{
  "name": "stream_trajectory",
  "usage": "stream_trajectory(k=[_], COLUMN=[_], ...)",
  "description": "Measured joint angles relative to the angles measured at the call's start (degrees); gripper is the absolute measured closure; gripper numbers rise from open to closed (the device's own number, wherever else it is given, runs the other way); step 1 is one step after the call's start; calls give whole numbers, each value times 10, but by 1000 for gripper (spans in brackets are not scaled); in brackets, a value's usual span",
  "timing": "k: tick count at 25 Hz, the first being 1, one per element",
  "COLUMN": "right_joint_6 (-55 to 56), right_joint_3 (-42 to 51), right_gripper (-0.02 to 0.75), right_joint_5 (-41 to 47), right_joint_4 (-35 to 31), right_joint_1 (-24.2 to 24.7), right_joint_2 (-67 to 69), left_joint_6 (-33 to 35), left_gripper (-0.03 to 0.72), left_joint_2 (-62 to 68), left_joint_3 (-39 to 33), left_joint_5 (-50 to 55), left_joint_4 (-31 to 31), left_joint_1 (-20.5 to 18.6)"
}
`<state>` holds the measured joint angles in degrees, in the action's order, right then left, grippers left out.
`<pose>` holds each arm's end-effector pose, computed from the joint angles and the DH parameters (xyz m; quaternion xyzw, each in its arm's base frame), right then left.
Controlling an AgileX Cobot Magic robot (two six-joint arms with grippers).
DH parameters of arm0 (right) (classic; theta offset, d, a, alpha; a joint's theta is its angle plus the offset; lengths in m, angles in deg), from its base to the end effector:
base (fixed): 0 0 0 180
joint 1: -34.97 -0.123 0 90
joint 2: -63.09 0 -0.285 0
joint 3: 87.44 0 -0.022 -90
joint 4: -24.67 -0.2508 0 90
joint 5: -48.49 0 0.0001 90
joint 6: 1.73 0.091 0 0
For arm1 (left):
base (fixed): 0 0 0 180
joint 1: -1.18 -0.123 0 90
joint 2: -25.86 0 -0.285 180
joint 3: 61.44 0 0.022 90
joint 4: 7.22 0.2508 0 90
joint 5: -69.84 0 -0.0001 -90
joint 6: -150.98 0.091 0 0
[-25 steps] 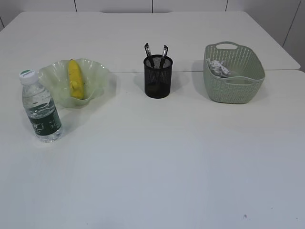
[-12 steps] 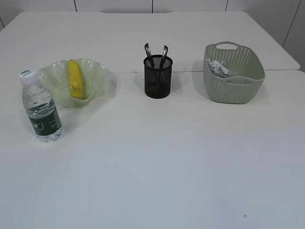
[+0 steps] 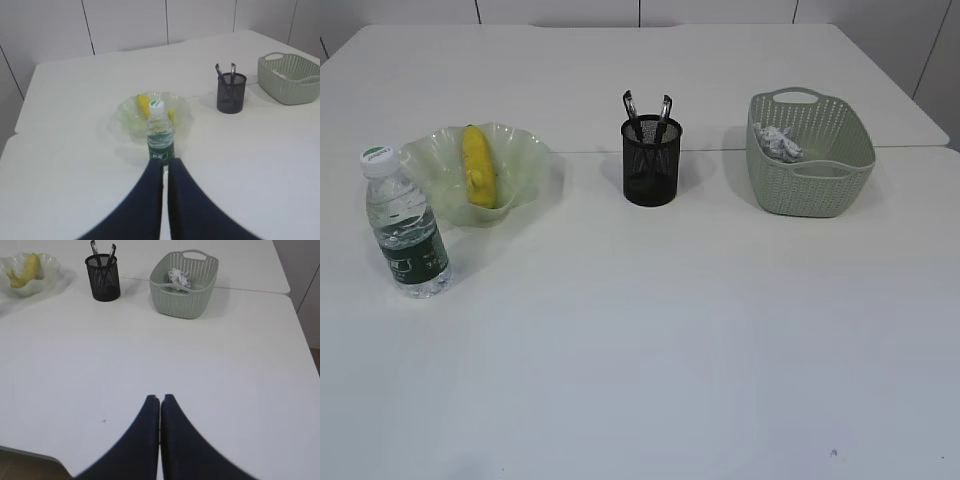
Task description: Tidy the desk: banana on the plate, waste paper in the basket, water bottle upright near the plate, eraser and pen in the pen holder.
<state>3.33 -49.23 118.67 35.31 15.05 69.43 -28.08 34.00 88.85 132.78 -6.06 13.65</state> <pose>-0.0336 -0.0290 0.3115 -0.0880 0.8341 0.0279 0.5438 -0.0546 0.0137 0.3578 0.0878 0.7654 -0.0542 0.6352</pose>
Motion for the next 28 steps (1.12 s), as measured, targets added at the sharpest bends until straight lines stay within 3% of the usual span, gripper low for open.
stream_trajectory(k=[14, 28], right_joint_6=[0, -1], right_joint_3=[74, 99], right_gripper=[750, 750], right_joint_5=[-35, -38], right_joint_4=[-1, -1], right_joint_1=[0, 0], right_joint_2=[0, 0], left_joint_6=[2, 18], left_gripper=[689, 689], left_joint_2=[0, 0], left_joint_3=[-132, -166], left_joint_5=[-53, -73], left_joint_4=[-37, -47], left_joint_1=[0, 0])
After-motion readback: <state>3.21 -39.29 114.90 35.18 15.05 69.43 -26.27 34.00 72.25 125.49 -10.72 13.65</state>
